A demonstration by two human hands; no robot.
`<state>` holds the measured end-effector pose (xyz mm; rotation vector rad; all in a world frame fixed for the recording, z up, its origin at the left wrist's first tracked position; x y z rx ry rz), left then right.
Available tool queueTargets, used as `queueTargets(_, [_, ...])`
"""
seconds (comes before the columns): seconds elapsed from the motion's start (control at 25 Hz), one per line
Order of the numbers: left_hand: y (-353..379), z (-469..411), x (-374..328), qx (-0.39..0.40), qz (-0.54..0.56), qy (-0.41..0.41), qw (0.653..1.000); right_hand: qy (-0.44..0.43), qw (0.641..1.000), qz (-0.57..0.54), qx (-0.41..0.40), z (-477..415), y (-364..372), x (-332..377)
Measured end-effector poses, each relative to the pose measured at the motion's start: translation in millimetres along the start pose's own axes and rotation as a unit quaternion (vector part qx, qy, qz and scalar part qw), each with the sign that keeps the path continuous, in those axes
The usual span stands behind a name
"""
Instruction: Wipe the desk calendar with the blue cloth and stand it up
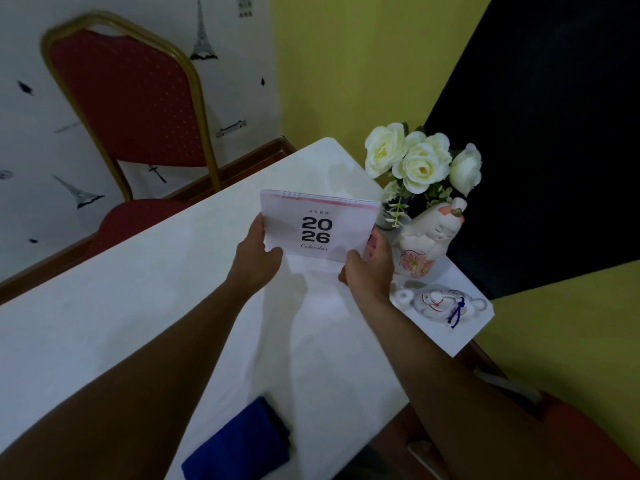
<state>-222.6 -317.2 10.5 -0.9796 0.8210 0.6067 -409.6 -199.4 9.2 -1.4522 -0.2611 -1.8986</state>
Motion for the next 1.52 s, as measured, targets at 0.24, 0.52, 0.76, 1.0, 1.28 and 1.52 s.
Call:
queueTargets(0.24, [7,-9,-13,0.028,-0.006,0.003,1.0,-0.018,0.999,-0.003,-0.027,-2,-10,-6])
queueTargets(0.52, [20,-18,-29,0.052,-0.037,0.02,0.998,-0.037,0.998,0.007,-0.048,-2,-16,-12])
queueTargets(0.76, [20,-22,-32,0.051,-0.05,0.033,0.997,-0.035,0.999,0.014,-0.038,-2,-14,-19])
queueTargets(1.0, [21,-20,-37,0.068,-0.039,0.04,0.996,-0.028,0.999,0.021,-0.033,-4,-10,-21])
queueTargets(1.28, [23,-20,-40,0.076,-0.027,0.043,0.996,-0.032,0.999,0.019,-0.018,-2,-10,-25])
queueTargets(1.52, [9,-5,-24,0.086,-0.091,-0.033,0.992,-0.11,0.992,-0.009,-0.059,18,-21,-14])
Point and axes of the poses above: each hand's wrist, its own z-axis away from the middle knuckle, its own y-axis out of the palm, x = y × z, the point moved 6 cm from there along -z, towards the middle knuckle
